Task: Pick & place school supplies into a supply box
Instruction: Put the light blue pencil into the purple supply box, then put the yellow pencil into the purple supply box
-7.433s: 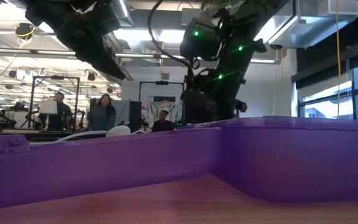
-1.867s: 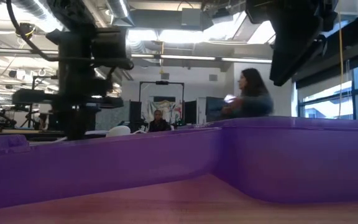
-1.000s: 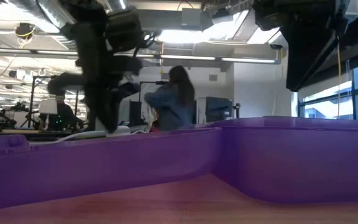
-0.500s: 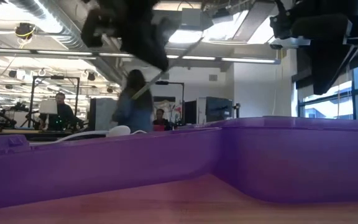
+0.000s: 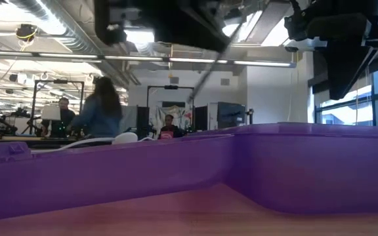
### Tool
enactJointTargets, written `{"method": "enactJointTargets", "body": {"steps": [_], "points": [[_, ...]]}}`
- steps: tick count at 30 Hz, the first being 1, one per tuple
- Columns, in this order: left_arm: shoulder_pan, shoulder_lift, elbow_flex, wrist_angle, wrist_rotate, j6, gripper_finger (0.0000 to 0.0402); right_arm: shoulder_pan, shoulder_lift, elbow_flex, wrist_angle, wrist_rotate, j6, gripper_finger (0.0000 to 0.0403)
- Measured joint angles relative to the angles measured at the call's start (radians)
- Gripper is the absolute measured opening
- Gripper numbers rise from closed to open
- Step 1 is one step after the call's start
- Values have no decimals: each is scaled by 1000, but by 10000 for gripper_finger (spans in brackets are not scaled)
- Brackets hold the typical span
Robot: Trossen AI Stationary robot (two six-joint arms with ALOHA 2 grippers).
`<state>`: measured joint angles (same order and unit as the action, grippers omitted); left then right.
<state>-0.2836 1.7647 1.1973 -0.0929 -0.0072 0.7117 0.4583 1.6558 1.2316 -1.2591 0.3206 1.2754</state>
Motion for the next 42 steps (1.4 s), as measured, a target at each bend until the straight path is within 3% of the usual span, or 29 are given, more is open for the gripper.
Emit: {"method": "enactJointTargets", "body": {"steps": [7,14,22,31,42], "points": [[-13,159,101,-42,-2,20,10,4,0,0,14,0,2,124],[-12,239,124,-54,-1,62,10,25,0,0,20,0,6,124],[-11,247,124,-64,-54,63,12,43,0,0,31,-71,6,124],[-10,247,124,-91,-27,88,15,43,0,0,138,-123,-1,124],[-9,232,124,-95,-37,78,88,43,0,0,131,-140,20,124]]}}
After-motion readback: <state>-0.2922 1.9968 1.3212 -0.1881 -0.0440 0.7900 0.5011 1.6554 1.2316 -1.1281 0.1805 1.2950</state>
